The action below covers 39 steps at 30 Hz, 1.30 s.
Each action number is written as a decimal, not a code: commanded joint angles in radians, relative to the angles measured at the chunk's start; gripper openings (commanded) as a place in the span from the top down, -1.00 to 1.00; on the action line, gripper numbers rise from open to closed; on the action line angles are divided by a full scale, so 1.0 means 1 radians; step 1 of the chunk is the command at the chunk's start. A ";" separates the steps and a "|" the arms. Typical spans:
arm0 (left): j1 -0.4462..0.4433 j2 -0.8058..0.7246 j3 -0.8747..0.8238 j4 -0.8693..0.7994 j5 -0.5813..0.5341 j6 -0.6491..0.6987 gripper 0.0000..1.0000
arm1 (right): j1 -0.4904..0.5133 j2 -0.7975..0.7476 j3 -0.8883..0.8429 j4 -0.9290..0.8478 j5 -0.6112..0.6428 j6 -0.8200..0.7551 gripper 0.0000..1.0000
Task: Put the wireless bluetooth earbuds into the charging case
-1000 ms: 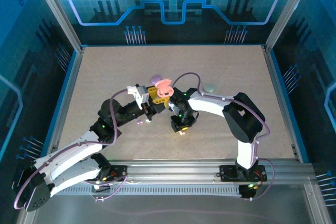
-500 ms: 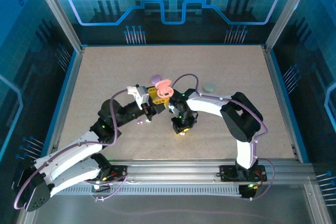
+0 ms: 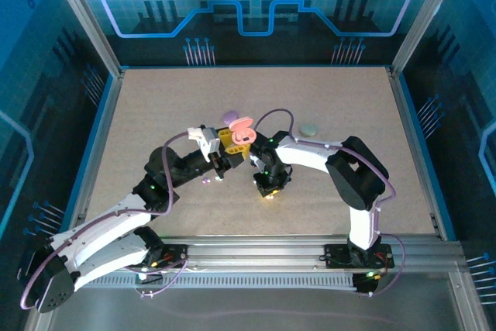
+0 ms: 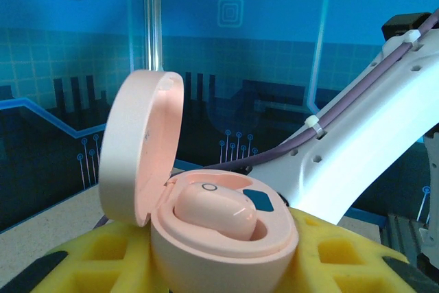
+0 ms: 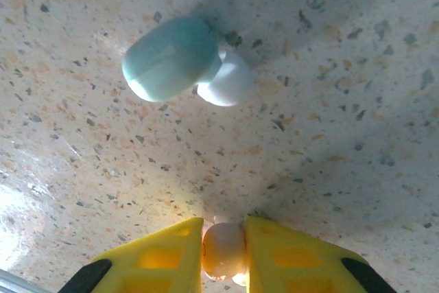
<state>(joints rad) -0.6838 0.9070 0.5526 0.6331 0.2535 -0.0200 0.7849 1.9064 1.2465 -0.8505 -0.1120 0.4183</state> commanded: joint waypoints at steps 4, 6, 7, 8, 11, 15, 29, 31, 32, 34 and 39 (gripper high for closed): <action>-0.006 -0.007 -0.017 0.033 -0.018 -0.003 0.36 | -0.031 -0.166 -0.036 0.007 -0.022 0.054 0.57; -0.006 0.000 -0.018 0.038 -0.014 -0.004 0.36 | -0.054 -0.219 -0.051 0.014 -0.040 0.064 0.57; -0.006 0.003 -0.017 0.042 -0.013 -0.006 0.36 | -0.065 -0.243 -0.057 0.014 -0.044 0.070 0.57; -0.006 0.007 -0.017 0.044 -0.012 -0.008 0.36 | -0.080 -0.276 -0.064 0.016 -0.055 0.078 0.57; -0.005 0.021 -0.020 0.056 -0.007 -0.012 0.36 | -0.125 -0.377 -0.078 0.020 -0.087 0.096 0.57; -0.005 0.045 -0.029 0.085 0.008 -0.019 0.36 | -0.188 -0.507 -0.060 0.003 -0.146 0.107 0.58; -0.006 0.131 -0.014 0.112 0.132 -0.025 0.36 | -0.251 -0.744 0.111 -0.002 -0.349 0.147 0.59; -0.006 0.139 -0.012 0.111 0.145 -0.030 0.36 | -0.252 -0.753 0.114 0.014 -0.384 0.156 0.59; -0.006 0.143 -0.010 0.112 0.151 -0.031 0.36 | -0.252 -0.757 0.114 0.026 -0.408 0.161 0.59; -0.006 0.149 -0.007 0.112 0.160 -0.034 0.36 | -0.251 -0.757 0.116 0.043 -0.450 0.163 0.59; -0.008 0.159 0.001 0.111 0.176 -0.040 0.36 | -0.247 -0.747 0.113 0.079 -0.506 0.174 0.59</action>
<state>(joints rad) -0.6842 1.0618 0.5320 0.6945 0.3912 -0.0475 0.5423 1.1568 1.3411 -0.8036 -0.5438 0.5751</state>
